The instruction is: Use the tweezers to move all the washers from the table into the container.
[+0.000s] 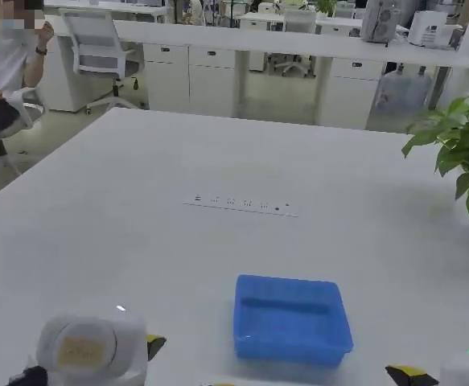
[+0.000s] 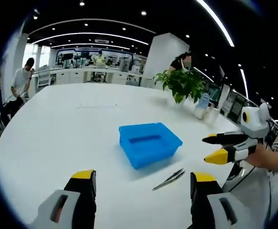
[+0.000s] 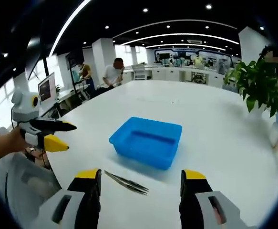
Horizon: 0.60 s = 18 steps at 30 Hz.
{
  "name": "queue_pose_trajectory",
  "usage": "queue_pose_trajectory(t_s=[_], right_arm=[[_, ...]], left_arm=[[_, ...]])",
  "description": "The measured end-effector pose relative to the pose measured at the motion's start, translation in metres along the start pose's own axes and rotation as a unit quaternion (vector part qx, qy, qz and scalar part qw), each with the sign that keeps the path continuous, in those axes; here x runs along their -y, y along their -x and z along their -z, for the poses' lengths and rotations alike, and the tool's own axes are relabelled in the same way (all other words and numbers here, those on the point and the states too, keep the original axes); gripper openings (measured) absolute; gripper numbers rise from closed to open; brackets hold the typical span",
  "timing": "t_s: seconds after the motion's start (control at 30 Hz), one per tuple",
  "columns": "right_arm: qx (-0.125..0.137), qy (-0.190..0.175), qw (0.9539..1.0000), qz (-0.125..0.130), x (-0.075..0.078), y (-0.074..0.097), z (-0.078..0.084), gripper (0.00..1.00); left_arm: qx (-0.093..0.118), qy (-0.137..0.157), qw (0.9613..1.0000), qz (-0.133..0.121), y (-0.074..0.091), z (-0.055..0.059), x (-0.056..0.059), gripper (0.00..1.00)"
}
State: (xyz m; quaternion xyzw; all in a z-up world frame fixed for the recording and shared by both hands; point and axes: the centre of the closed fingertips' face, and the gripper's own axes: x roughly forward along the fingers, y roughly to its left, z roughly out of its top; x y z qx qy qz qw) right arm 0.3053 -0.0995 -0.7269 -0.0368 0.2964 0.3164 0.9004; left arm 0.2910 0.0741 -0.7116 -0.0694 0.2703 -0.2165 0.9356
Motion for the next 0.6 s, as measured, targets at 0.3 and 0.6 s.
queue_pose_trajectory(t_s=[0.3,0.6], right_arm=[[0.024,0.009,0.9997,0.007,0.001,0.001,-0.014,0.81],[0.042,0.012,0.9987,0.027,0.010,0.003,-0.019,0.91]], left_arm=[[0.042,-0.026,0.9966,-0.065,0.010,-0.011,-0.021,0.99],[0.053,-0.021,0.9950,-0.082,0.012,-0.019,-0.028,0.99]])
